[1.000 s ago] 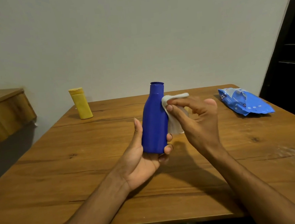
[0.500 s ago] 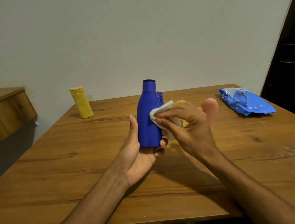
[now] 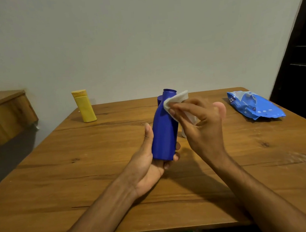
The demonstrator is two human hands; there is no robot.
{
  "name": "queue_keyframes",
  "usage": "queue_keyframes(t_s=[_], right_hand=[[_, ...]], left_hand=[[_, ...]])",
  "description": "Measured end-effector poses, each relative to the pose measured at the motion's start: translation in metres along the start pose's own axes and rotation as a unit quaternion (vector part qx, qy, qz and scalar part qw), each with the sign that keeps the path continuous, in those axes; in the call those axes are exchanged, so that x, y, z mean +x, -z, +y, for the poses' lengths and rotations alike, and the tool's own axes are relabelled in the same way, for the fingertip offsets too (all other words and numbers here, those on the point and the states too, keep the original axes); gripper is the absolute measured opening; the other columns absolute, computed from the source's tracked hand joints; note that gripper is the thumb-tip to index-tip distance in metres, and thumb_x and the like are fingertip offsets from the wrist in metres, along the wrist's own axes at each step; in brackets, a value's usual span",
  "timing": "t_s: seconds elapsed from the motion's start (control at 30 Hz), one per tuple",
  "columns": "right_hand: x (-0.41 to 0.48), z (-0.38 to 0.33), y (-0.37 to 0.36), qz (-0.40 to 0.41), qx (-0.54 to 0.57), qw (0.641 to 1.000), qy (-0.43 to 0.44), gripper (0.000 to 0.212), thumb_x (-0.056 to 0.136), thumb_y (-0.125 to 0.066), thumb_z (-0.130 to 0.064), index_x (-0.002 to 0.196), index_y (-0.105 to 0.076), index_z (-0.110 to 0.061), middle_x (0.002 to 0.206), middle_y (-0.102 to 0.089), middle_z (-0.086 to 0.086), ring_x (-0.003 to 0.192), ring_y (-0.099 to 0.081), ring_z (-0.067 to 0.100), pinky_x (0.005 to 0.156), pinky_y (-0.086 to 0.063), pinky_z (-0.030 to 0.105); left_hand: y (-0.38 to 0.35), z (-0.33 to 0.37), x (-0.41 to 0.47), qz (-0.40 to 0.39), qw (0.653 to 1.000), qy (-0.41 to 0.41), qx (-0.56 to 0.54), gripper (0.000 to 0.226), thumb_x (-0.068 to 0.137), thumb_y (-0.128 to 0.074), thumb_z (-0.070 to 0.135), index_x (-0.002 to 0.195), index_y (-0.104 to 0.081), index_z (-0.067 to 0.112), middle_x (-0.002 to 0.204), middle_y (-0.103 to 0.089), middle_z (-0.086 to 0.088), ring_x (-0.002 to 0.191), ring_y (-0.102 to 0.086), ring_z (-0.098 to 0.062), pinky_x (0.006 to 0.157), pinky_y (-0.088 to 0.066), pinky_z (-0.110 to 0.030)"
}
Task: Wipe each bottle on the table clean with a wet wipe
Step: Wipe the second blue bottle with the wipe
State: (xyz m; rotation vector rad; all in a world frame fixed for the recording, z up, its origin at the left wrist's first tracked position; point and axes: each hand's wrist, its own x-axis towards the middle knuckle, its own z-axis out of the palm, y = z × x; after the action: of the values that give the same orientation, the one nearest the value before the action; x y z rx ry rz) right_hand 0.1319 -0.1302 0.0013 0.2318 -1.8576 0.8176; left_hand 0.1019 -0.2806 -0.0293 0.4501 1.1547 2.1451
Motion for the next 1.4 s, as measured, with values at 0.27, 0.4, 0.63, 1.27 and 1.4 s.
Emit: queue_keyframes(t_s=[0.27, 0.4, 0.63, 1.27, 1.4], right_hand=[[-0.015, -0.014, -0.009, -0.115, -0.076, 0.984, 0.110, 0.024, 0.089, -0.055, -0.039, 0.099, -0.073, -0.026, 0.097, -0.063, -0.009, 0.097, -0.046, 0.007, 0.079, -0.032, 0.039], [-0.017, -0.014, -0.008, -0.170, -0.079, 0.971, 0.146, 0.024, 0.088, -0.056, -0.035, 0.100, -0.073, -0.024, 0.098, -0.066, -0.009, 0.101, -0.048, 0.011, 0.079, -0.024, 0.030], [-0.014, -0.008, -0.003, -0.122, 0.019, 0.991, 0.050, 0.023, 0.085, -0.062, -0.034, 0.102, -0.072, -0.022, 0.096, -0.063, -0.009, 0.098, -0.048, 0.006, 0.080, -0.040, 0.040], [-0.007, -0.022, -0.002, -0.097, 0.199, 0.965, -0.138, 0.019, 0.082, -0.066, -0.028, 0.099, -0.072, -0.021, 0.095, -0.070, -0.009, 0.097, -0.064, 0.013, 0.080, -0.055, 0.028], [-0.007, -0.022, -0.001, -0.096, 0.213, 0.961, -0.150, 0.021, 0.082, -0.066, -0.027, 0.100, -0.073, -0.017, 0.097, -0.070, -0.008, 0.098, -0.064, 0.014, 0.080, -0.055, 0.029]], left_hand=[[0.001, 0.007, 0.003, 0.051, 0.998, -0.020, -0.032, 0.061, 0.089, -0.045, 0.065, 0.121, -0.068, 0.019, 0.125, -0.065, -0.016, 0.117, -0.054, -0.029, 0.109, -0.031, -0.047], [0.008, 0.016, 0.008, 0.061, 0.994, -0.012, -0.092, 0.078, 0.087, -0.046, 0.068, 0.134, -0.053, 0.006, 0.116, -0.065, -0.020, 0.110, -0.063, -0.031, 0.114, -0.030, -0.052], [0.003, 0.019, 0.005, 0.067, 0.995, -0.030, -0.072, 0.073, 0.087, -0.042, 0.070, 0.131, -0.058, 0.014, 0.120, -0.064, -0.017, 0.103, -0.060, -0.026, 0.091, -0.042, -0.039], [0.001, 0.015, 0.001, -0.007, 0.994, -0.077, 0.083, 0.079, 0.076, -0.033, 0.073, 0.138, -0.046, 0.026, 0.112, -0.070, -0.020, 0.067, -0.068, -0.028, 0.069, -0.061, -0.039], [0.000, 0.015, 0.002, 0.008, 0.992, -0.088, 0.089, 0.085, 0.071, -0.039, 0.074, 0.144, -0.037, 0.029, 0.110, -0.070, -0.019, 0.067, -0.069, -0.030, 0.068, -0.062, -0.043]])
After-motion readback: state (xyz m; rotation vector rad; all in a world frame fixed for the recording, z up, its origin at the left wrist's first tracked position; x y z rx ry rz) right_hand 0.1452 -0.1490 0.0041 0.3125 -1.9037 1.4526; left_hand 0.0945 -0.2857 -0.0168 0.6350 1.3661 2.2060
